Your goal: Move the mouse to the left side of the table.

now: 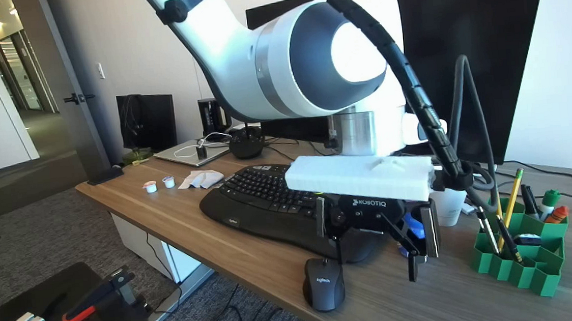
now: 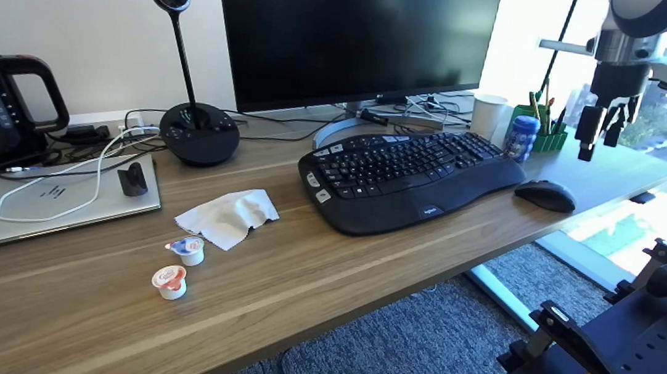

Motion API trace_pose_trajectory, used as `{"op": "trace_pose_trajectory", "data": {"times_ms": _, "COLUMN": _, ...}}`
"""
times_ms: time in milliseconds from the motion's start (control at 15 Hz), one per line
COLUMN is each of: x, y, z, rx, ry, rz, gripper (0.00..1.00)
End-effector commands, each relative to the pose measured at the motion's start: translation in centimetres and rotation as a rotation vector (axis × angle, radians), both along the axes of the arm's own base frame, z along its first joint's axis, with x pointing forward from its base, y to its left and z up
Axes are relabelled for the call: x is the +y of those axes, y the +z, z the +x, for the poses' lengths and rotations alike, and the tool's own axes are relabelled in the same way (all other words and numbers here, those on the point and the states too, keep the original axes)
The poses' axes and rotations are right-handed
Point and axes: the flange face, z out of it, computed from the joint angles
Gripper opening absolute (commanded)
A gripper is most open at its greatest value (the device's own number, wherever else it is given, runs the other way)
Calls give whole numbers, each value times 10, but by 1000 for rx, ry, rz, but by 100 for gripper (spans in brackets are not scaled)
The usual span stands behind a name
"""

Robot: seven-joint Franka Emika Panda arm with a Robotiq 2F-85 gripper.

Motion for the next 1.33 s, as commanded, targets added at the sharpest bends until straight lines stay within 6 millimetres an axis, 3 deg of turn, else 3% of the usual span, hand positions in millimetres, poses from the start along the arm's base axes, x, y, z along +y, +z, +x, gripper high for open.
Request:
{"op": "trace_pose_trajectory", "data": {"times_ms": 0, "x": 5, "y": 8, "z": -2, "rx": -13, "ry": -133, "rz": -43, "gripper": 100}}
{"op": "trace_pose_trajectory", "data": {"times_ms": 267, "x": 10, "y": 10, "z": -3, "rx": 38, "ry": -182, "rz": -26, "gripper": 100}}
{"op": "trace_pose_trajectory", "data": {"times_ms": 333, "x": 7, "y": 0, "z": -1, "rx": 14, "ry": -159, "rz": -31, "gripper": 100}}
{"op": "trace_pose_trajectory", "data": {"times_ms": 1267, "x": 9, "y": 1, "z": -3, "rx": 35, "ry": -167, "rz": -29, "gripper": 100}}
